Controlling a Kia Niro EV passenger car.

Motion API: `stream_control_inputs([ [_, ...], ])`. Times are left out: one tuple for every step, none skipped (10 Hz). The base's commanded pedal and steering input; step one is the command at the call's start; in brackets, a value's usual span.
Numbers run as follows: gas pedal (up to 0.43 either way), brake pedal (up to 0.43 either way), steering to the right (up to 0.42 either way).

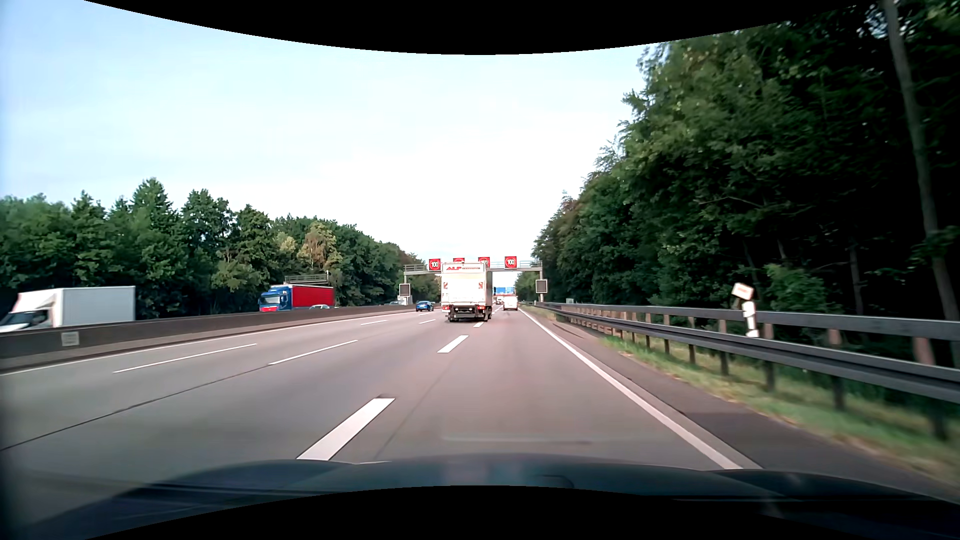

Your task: Follow the waypoints while adhering to traffic rules and regulations

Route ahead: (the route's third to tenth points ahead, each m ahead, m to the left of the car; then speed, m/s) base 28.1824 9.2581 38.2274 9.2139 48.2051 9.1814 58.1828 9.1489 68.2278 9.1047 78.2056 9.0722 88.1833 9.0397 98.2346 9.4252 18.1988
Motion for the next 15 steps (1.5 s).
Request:
stream_control_inputs([
  [0.169,0.000,-0.004],
  [0.169,0.000,-0.004],
  [0.169,0.000,-0.004],
  [0.169,0.000,-0.004],
  [0.169,0.000,-0.004],
  [0.169,0.000,-0.004],
  [0.157,0.000,-0.004],
  [0.150,0.000,-0.004],
  [0.138,0.000,-0.004],
  [0.118,0.000,-0.004],
  [0.118,0.000,-0.004],
  [0.118,0.000,-0.004],
  [0.118,0.000,-0.004],
  [0.118,0.000,-0.004],
  [0.118,0.000,-0.004],
])
